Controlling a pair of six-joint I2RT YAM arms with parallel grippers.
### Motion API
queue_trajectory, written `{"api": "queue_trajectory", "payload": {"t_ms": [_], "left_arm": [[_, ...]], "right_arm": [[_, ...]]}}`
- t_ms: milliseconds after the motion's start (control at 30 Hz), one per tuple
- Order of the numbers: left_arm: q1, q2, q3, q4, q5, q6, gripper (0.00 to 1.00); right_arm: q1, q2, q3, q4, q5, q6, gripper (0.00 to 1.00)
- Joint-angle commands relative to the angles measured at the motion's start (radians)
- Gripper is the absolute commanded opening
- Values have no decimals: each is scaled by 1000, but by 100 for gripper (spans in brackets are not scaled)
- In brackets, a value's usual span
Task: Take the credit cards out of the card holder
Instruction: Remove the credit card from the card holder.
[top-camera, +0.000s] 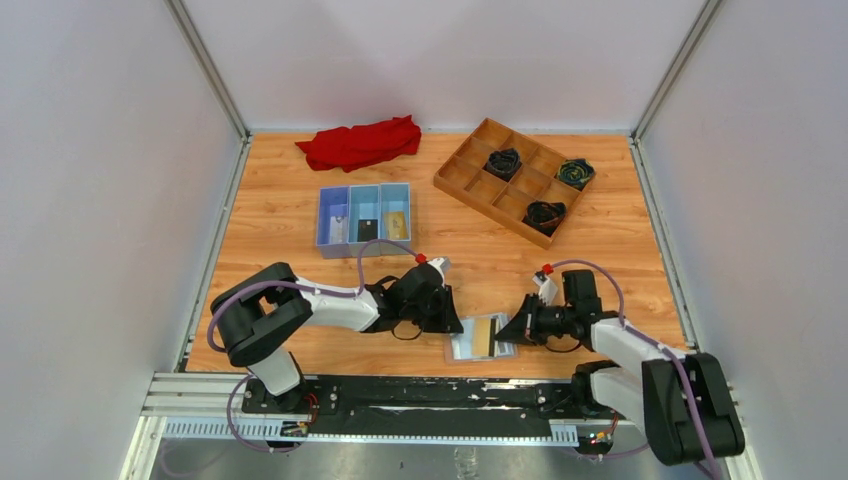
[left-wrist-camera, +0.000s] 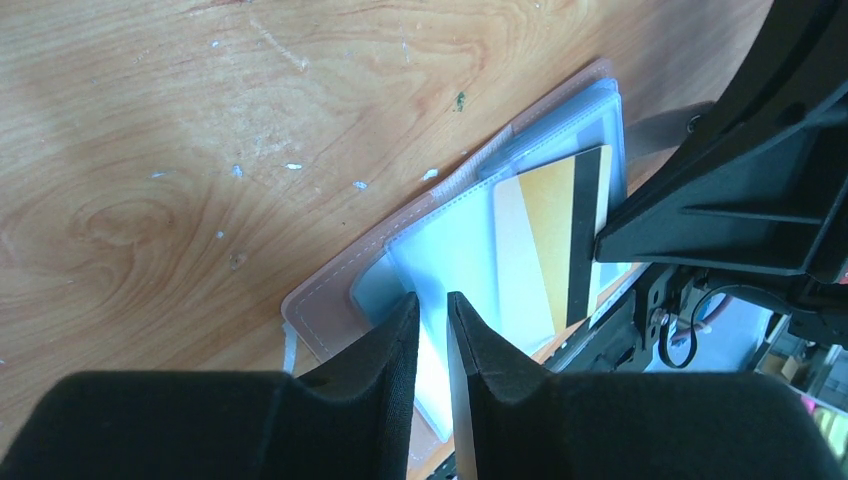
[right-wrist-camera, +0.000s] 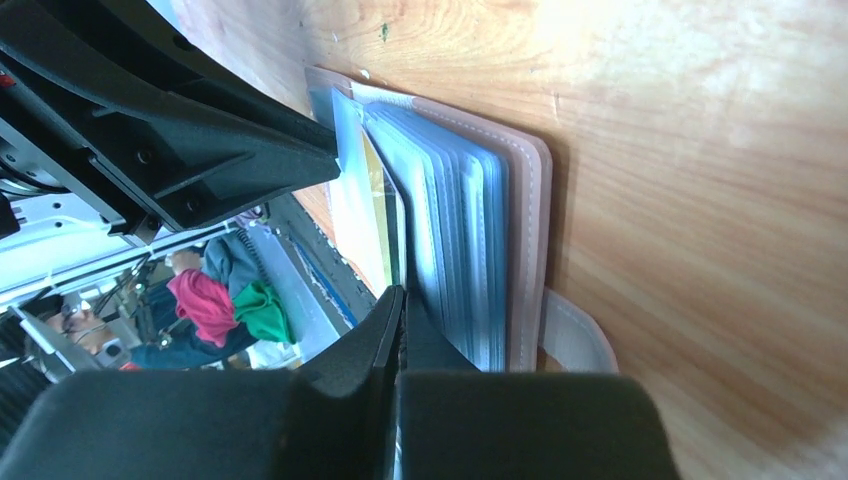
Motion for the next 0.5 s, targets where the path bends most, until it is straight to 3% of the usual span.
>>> {"api": "queue_trajectory", "payload": {"t_ms": [0, 467], "left_arm": [[3, 38, -34, -90, -23, 33, 23], [3, -157, -14, -118, -15, 61, 27]], "right_arm": [[-20, -104, 7, -194, 106, -33, 0], [-19, -384, -3, -293, 98, 12, 0]]}}
